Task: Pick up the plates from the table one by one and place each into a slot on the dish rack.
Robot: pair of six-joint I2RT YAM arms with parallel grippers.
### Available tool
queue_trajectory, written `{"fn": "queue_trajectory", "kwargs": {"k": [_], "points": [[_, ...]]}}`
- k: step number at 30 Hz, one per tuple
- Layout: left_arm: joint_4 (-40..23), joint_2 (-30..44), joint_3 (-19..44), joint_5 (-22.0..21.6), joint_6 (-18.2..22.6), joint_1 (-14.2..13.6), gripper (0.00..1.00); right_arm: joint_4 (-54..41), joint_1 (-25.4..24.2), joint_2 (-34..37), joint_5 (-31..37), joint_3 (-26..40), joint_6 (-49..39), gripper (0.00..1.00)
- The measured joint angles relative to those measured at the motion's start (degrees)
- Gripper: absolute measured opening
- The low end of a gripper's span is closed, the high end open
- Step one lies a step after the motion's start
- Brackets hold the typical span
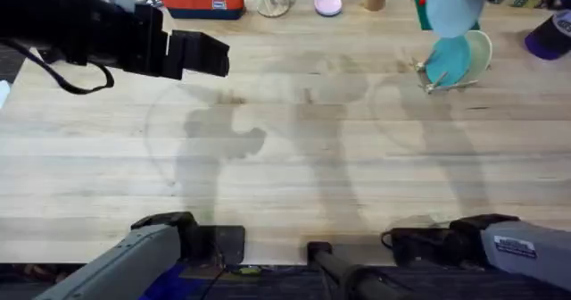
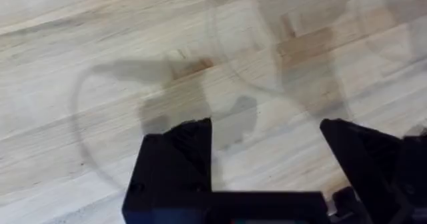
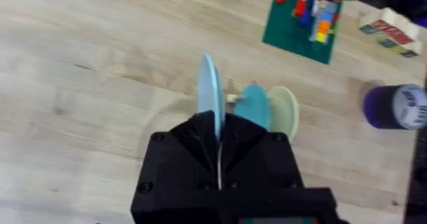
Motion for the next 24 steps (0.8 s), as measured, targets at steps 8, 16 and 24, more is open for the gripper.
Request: {"fn": "queue_trajectory", "kwargs": {"k": [8, 16, 24], "points": [[0.0, 0.0, 0.0, -0.2, 0.0, 0.0, 0.993, -0.5, -5.1, -1.1, 0.1, 0.0, -3.5, 0.029], [0.0, 0.0, 0.0, -0.4, 0.0, 0.0, 0.994, -2.3, -10.1, -1.1, 0.1, 0.0, -4.6, 0.029], [0.0, 0.0, 0.0, -0.4, 0.0, 0.0, 0.994, -3.2, -12.7, -1.1, -1.7, 0.0, -4.9, 0.029]]}}
